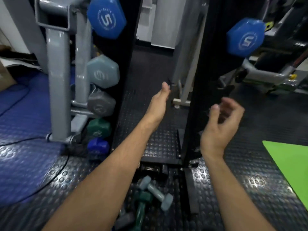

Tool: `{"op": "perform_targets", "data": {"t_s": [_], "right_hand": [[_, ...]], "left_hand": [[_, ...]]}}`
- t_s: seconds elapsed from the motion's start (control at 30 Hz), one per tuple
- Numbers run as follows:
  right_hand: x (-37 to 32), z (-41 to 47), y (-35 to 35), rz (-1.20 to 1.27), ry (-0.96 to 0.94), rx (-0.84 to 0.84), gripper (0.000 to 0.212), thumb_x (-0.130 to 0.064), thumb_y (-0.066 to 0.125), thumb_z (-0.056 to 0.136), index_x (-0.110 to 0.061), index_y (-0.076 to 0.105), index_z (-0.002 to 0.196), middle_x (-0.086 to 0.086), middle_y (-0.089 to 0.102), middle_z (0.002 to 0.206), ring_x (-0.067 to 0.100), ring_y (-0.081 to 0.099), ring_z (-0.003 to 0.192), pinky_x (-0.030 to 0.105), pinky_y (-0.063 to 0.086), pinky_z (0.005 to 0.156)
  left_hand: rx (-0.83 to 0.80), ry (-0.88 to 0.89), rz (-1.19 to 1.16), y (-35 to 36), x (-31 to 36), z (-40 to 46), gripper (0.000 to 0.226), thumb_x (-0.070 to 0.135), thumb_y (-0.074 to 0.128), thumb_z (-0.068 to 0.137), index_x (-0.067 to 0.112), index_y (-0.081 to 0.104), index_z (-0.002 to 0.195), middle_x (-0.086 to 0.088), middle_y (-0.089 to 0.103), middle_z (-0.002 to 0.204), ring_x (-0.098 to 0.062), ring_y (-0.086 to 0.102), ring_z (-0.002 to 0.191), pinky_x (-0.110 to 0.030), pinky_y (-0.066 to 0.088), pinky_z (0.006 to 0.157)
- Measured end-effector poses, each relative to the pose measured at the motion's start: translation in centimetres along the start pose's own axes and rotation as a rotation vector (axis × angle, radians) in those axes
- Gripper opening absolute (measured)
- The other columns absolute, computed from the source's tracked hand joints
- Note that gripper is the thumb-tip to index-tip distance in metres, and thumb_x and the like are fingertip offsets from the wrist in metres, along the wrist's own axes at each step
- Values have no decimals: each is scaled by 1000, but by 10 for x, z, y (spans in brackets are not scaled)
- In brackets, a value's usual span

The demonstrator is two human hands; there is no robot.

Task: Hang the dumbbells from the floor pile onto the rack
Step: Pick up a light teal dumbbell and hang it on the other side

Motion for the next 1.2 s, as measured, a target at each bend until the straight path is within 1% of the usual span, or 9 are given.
{"op": "perform_targets", "data": {"t_s": [0.07, 0.17, 0.27, 0.37, 0.53, 0.77, 0.87, 1.0, 1.2], "right_hand": [[42, -51, 17, -60, 168, -166, 17, -10, 60, 100, -9, 64, 117, -3, 65, 102, 4, 60, 90, 17, 46, 81], [127, -131, 32, -199, 518, -374, 12, -12, 62, 99, -14, 69, 108, -10, 69, 94, -4, 62, 85, 24, 48, 82], [198, -199, 25, -355, 863, -508, 15, -18, 60, 99, -14, 71, 109, 1, 72, 100, 17, 67, 93, 29, 46, 80], [244, -238, 13, -464, 1071, -611, 18, -20, 60, 97, -11, 71, 108, 8, 71, 103, 24, 63, 93, 28, 43, 78], [302, -300, -37, -612, 1345, -607, 43, -33, 63, 98, 6, 66, 115, 15, 65, 98, 33, 61, 89, 38, 51, 81], [349, -404, -67, -483, 1753, -648, 50, -41, 70, 94, 2, 70, 118, 23, 68, 116, 37, 66, 103, 46, 51, 86], [350, -417, -68, -445, 1790, -641, 46, -35, 76, 90, -3, 65, 121, 23, 63, 122, 40, 63, 109, 47, 55, 77], [339, -403, -63, -448, 1748, -686, 36, -11, 74, 92, 4, 60, 122, 22, 59, 109, 40, 62, 103, 46, 56, 67], [328, -379, -60, -449, 1659, -643, 36, -6, 75, 87, -3, 50, 113, 17, 56, 100, 34, 59, 94, 53, 57, 85]], "left_hand": [[33, -103, 42, -17, -53, -13, 75, 66, 26, 104, 16, 37, 160, -3, 43, 162, -16, 40, 149, -41, 24, 127], [83, -264, 111, -42, -136, -37, 72, 65, 37, 104, 15, 47, 154, -3, 52, 155, -19, 48, 144, -37, 31, 123], [107, -421, 182, -56, -211, -66, 68, 66, 45, 101, 18, 55, 148, 0, 60, 146, -18, 55, 135, -42, 38, 119], [139, -574, 275, -66, -274, -91, 54, 53, 56, 102, 14, 63, 138, -2, 65, 138, -21, 60, 126, -42, 43, 115], [140, -759, 525, -82, -352, -118, 36, 39, 65, 100, 4, 66, 112, -8, 66, 110, -23, 61, 96, -35, 50, 87], [-74, -810, 685, -69, -420, -127, 67, 36, 68, 97, -1, 46, 149, -16, 56, 145, -30, 58, 130, -29, 46, 97], [-112, -780, 748, -61, -434, -126, 56, 32, 68, 97, 5, 52, 143, -11, 60, 141, -27, 60, 124, -25, 45, 95], [-64, -729, 862, -63, -439, -122, 32, 30, 70, 95, 12, 66, 121, -8, 70, 116, -24, 67, 101, -37, 55, 87], [5, -679, 858, -65, -419, -117, 34, 30, 78, 91, 12, 67, 117, -6, 66, 111, -23, 65, 98, -37, 56, 89]]}}
Point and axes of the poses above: each hand's wrist, its own z-axis towards the middle knuckle, its own y-axis out of the palm, x = y × z, the point moved 9 cm from there along z, towards the middle knuckle
